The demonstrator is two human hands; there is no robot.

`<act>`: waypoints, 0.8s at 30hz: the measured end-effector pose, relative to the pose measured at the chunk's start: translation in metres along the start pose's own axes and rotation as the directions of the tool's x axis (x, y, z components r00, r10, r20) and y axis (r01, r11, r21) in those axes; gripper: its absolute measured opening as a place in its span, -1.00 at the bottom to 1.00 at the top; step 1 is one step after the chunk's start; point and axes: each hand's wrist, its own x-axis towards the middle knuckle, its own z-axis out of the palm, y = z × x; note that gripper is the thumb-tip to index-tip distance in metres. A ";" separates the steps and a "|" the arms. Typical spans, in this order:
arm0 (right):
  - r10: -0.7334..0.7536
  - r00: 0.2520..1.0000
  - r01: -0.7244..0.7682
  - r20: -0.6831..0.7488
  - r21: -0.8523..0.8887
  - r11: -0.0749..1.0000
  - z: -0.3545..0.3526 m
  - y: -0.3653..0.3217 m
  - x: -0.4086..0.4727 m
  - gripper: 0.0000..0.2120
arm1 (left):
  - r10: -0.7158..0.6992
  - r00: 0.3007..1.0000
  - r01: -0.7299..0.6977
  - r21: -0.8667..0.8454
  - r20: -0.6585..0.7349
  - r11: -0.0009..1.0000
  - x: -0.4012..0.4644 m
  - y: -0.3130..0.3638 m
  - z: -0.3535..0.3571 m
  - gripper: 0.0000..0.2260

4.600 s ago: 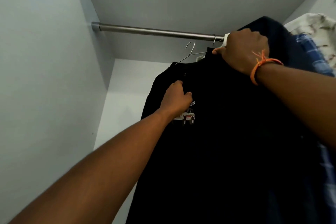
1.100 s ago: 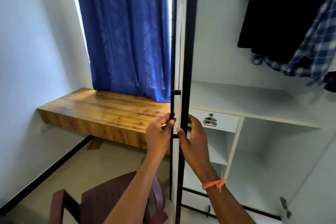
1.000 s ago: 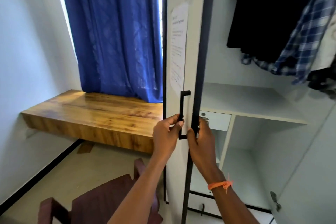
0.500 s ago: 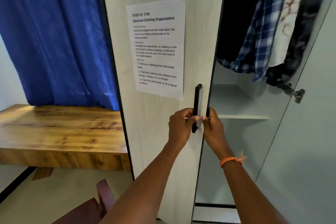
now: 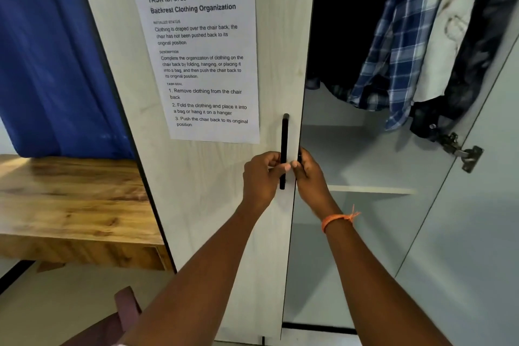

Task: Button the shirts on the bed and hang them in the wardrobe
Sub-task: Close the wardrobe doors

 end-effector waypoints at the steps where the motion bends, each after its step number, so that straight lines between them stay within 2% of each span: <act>1: -0.001 1.000 0.001 0.006 0.007 1.000 -0.001 0.003 0.004 -0.67 | -0.006 1.000 0.006 0.002 -0.005 1.000 0.003 -0.001 0.003 -0.96; 7: -0.009 0.999 0.008 0.041 0.031 0.999 -0.004 0.016 0.026 -0.62 | -0.011 0.999 0.012 0.023 -0.036 1.000 0.018 -0.002 0.013 -0.96; 11: 0.013 0.998 -0.014 0.056 0.022 1.000 -0.005 0.016 0.029 -0.62 | 0.002 0.997 0.001 0.040 -0.080 0.999 0.016 -0.002 0.016 -0.86; 14: 0.051 0.999 -0.051 0.018 0.024 0.998 -0.004 0.013 0.023 -0.66 | -0.012 0.988 0.024 0.078 -0.152 0.997 0.006 0.000 0.022 -0.86; 18: 0.175 0.979 -0.178 -0.101 -0.018 0.984 -0.006 0.017 -0.013 -0.63 | -0.093 0.975 0.113 0.089 -0.204 0.990 -0.031 -0.007 0.033 -0.81; 21: 0.226 0.960 -0.240 -0.168 -0.072 0.968 -0.012 0.017 -0.054 -0.69 | -0.180 0.970 0.191 0.053 -0.161 0.980 -0.069 -0.010 0.042 -0.78; 24: 0.284 0.934 -0.306 -0.217 -0.072 0.949 -0.025 0.006 -0.101 -0.73 | -0.192 0.981 0.192 0.002 -0.039 0.981 -0.106 -0.002 0.056 -0.82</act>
